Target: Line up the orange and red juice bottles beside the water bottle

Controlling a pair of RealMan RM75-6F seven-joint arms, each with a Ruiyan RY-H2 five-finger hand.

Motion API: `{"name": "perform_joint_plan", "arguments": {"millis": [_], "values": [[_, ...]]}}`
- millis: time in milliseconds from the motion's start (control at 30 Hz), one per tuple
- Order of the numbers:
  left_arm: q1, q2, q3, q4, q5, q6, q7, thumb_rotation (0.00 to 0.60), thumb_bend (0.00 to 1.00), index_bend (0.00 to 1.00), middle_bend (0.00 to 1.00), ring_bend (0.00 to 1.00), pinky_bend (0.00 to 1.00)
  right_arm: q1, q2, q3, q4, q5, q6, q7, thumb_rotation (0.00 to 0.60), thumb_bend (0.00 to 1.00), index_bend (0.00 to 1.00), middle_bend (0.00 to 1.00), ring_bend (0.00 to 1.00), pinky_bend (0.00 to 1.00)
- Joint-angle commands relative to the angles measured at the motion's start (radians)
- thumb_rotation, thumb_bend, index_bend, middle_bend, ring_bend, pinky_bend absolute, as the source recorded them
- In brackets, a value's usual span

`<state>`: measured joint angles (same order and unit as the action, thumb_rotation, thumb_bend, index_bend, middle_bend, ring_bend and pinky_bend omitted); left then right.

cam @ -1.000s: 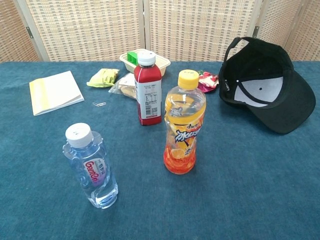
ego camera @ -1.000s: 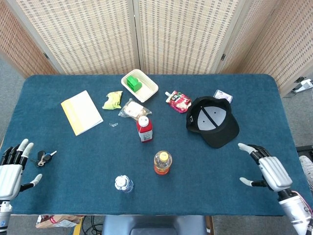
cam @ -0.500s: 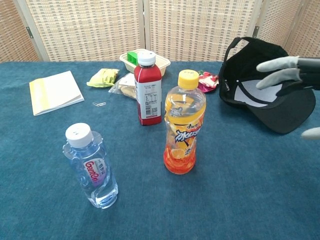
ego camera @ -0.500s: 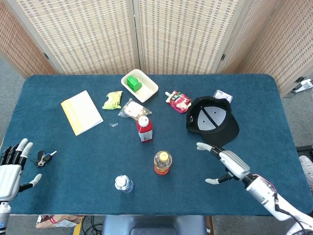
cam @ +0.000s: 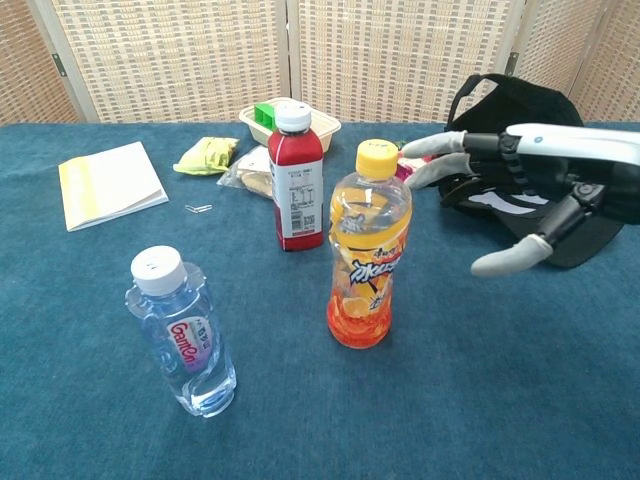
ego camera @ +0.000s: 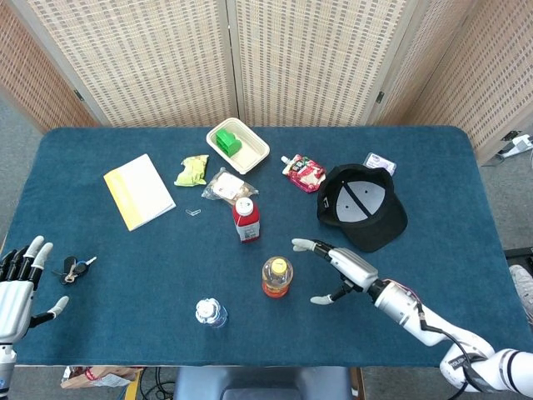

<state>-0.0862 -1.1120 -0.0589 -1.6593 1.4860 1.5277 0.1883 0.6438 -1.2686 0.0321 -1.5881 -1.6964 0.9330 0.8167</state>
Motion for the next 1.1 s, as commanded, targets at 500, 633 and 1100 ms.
{"name": "perform_joint_plan", "arguments": {"millis": [500, 633, 1100], "values": [[0.012, 0.006, -0.002, 0.014, -0.014, 0.007, -0.013, 0.600, 0.17, 0.10, 0.03, 0.05, 0.04, 0.117, -0.144, 0.014, 0.090, 0.049, -0.051, 0.071, 0.600, 0.01, 0.09, 0.18, 0.06, 0.15], [0.012, 0.005, -0.002, 0.018, -0.015, 0.005, -0.016, 0.600, 0.17, 0.10, 0.03, 0.05, 0.04, 0.123, -0.172, 0.022, 0.104, 0.076, -0.048, 0.064, 0.600, 0.17, 0.23, 0.26, 0.13, 0.15], [0.014, 0.002, -0.002, 0.025, -0.016, 0.003, -0.021, 0.600, 0.17, 0.10, 0.03, 0.05, 0.04, 0.108, -0.137, -0.013, 0.032, 0.035, 0.046, 0.052, 0.600, 0.39, 0.47, 0.41, 0.28, 0.30]]}}
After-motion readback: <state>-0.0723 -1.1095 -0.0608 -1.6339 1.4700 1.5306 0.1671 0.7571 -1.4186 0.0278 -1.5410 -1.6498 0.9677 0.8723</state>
